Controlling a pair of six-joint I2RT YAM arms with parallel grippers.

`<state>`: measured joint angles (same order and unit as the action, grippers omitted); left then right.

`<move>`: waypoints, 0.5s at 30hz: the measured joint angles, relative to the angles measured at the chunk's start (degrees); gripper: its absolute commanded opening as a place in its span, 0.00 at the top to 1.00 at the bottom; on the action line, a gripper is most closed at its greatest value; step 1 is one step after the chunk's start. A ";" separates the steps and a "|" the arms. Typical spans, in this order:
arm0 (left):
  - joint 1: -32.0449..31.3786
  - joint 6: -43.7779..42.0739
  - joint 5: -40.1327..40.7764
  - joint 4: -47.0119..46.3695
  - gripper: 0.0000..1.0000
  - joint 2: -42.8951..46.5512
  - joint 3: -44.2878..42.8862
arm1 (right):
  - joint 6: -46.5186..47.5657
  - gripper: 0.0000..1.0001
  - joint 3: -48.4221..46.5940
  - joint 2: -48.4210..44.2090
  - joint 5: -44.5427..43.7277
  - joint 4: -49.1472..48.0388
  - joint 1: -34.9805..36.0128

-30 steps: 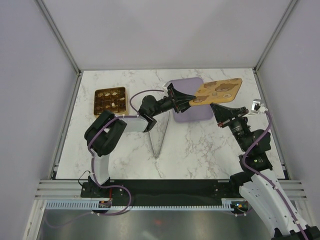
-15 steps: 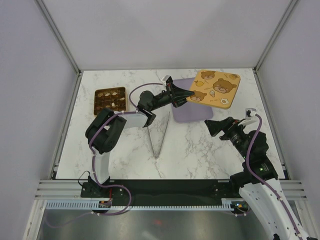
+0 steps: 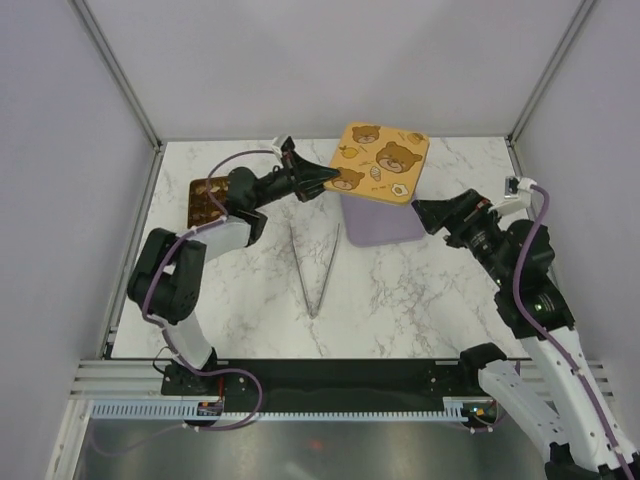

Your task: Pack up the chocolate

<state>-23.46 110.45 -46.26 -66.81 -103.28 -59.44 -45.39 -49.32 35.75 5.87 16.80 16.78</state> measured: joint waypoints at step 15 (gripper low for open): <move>23.30 -22.16 -13.62 24.06 0.98 12.39 5.01 | -10.78 0.14 -7.39 44.48 16.74 -34.10 2.16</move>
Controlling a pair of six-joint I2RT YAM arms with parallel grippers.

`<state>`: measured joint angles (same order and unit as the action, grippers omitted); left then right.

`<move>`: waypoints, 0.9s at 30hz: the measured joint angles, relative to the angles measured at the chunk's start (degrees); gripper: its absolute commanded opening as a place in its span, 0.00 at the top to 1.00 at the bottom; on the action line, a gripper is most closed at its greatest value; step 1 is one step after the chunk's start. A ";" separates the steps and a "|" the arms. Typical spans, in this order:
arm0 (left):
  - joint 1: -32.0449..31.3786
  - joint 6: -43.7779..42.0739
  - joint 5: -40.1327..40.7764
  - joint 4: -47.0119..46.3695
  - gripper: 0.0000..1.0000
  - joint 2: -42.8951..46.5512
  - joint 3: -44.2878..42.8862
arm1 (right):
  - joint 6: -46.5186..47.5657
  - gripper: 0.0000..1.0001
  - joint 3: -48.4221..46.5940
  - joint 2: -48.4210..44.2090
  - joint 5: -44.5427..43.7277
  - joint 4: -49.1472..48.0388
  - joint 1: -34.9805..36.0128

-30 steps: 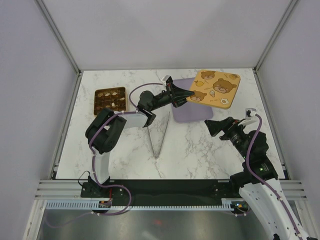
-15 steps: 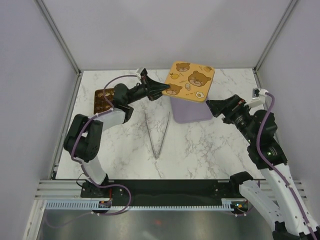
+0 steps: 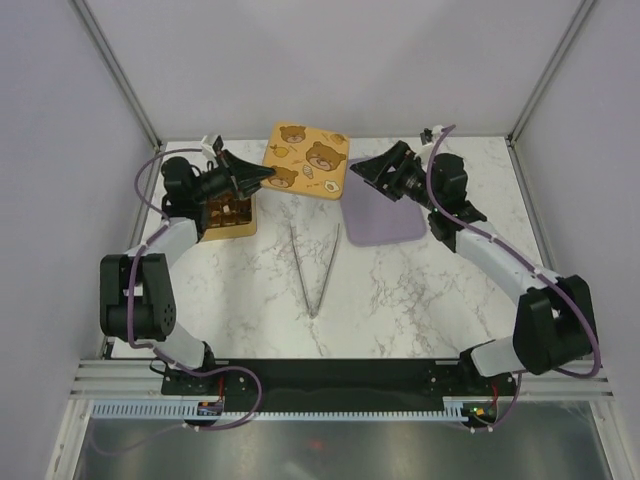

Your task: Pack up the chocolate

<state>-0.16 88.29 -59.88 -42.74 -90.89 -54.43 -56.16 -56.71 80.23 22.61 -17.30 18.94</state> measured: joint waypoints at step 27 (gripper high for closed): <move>20.24 -26.62 -3.26 27.80 0.98 -2.34 -3.72 | -7.13 0.30 -34.75 48.94 3.04 -15.87 14.60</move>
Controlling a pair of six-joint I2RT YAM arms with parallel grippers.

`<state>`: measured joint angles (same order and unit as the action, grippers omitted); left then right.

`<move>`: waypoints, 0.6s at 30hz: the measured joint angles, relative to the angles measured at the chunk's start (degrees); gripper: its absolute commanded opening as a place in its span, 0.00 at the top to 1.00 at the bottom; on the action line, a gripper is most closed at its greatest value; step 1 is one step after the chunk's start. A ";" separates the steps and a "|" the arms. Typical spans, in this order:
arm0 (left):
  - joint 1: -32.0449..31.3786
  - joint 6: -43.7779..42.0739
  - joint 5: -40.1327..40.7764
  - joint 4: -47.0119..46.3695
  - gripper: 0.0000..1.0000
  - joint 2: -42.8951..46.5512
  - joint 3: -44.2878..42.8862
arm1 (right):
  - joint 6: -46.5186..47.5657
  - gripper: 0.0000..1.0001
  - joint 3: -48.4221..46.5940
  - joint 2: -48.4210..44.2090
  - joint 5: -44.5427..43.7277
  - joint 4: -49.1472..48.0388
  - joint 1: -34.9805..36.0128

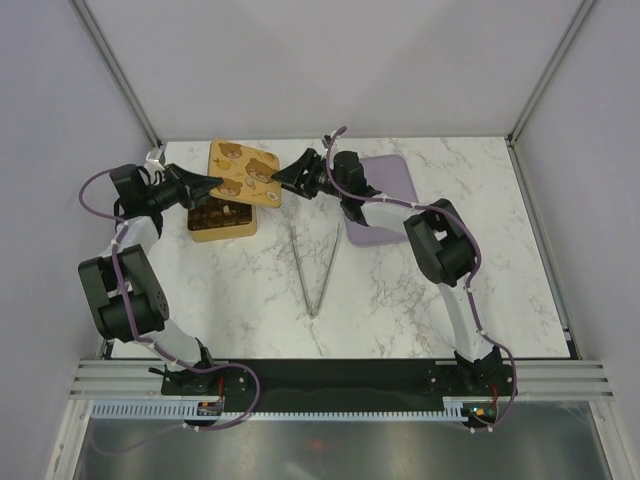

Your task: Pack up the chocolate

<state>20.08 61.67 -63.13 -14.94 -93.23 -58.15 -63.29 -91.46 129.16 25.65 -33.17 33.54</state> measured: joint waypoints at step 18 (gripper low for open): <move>2.47 -9.07 1.53 10.03 0.98 -0.07 -2.23 | -3.19 0.26 -6.49 5.64 0.31 -1.88 1.51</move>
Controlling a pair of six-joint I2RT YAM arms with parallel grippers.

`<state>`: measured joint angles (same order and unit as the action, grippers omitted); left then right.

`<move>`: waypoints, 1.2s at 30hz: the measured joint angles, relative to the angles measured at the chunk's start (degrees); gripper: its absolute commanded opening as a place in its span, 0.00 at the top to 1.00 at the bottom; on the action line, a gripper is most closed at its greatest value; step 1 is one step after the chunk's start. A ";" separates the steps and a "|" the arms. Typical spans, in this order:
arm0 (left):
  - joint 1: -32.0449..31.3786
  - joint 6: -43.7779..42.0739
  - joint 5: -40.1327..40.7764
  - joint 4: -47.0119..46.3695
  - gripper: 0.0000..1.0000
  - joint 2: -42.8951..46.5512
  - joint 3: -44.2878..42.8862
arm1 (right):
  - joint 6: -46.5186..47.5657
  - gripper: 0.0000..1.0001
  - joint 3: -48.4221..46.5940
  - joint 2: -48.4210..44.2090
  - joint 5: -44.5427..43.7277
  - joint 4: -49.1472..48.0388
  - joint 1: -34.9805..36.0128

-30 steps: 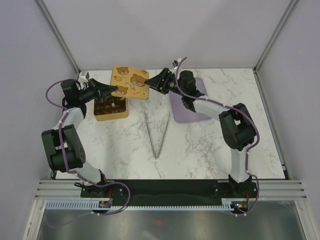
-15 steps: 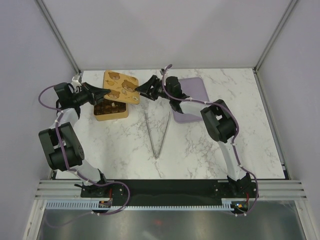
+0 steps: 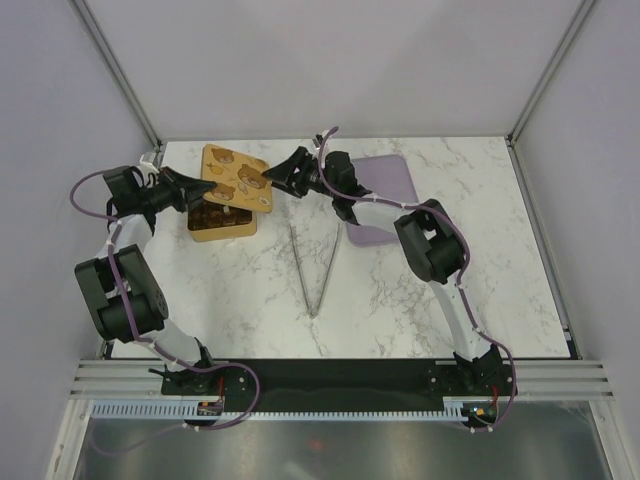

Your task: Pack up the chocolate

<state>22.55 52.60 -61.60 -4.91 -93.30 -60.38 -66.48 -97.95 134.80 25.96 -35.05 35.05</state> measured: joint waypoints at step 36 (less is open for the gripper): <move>5.09 -10.99 27.78 26.45 0.29 -2.12 -11.78 | -10.88 1.00 -19.96 18.53 -0.94 -4.15 6.36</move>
<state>27.64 41.60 -33.82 21.54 -95.42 -72.16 -77.36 -117.91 153.34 25.02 -39.20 41.41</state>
